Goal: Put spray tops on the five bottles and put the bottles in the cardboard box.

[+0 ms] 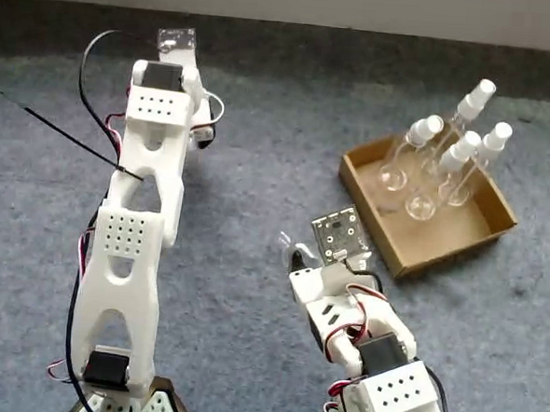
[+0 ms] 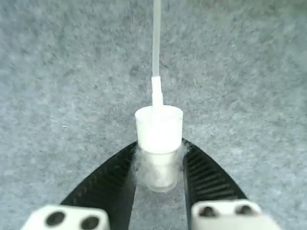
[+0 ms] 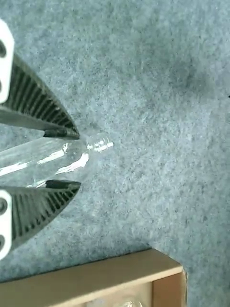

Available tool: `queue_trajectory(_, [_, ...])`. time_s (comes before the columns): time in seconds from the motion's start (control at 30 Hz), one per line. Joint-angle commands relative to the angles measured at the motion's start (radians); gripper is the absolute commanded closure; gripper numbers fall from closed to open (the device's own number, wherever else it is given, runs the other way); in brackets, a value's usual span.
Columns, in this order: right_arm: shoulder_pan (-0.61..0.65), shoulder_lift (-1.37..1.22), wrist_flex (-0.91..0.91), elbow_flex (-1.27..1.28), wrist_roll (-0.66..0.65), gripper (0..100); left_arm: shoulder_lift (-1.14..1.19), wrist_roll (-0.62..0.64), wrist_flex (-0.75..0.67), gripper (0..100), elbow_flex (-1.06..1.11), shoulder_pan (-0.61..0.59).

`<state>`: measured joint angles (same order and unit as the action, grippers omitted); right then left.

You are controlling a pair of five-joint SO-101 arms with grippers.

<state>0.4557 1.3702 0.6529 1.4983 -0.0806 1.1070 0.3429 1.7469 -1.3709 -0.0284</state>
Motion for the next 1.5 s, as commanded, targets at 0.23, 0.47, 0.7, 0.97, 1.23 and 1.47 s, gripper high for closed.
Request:
queue_trajectory(0.23, [-0.010, 0.010, -0.062, 0.027, 0.002, 88.9, -0.472, -0.258, 0.014, 100, 0.245, -0.022])
queue_trajectory(0.47, [-0.010, 0.012, -0.062, 0.027, 0.002, 88.9, -0.820, -0.394, 0.009, 100, 0.621, -0.021])
queue_trajectory(0.7, [-0.010, 0.012, -0.062, 0.028, 0.002, 88.9, -1.086, -0.661, 0.006, 100, 0.917, -0.022])
queue_trajectory(0.97, [-0.010, 0.012, -0.062, 0.028, 0.002, 88.9, -1.213, -1.049, 0.006, 99, 1.257, -0.021])
queue_trajectory(1.23, [-0.010, 0.012, -0.062, 0.028, 0.002, 88.9, -1.218, -1.347, 0.006, 99, 1.431, -0.022])
queue_trajectory(1.47, [-0.010, 0.012, -0.062, 0.028, 0.002, 88.9, -1.216, -1.519, -0.112, 99, 1.610, -0.031])
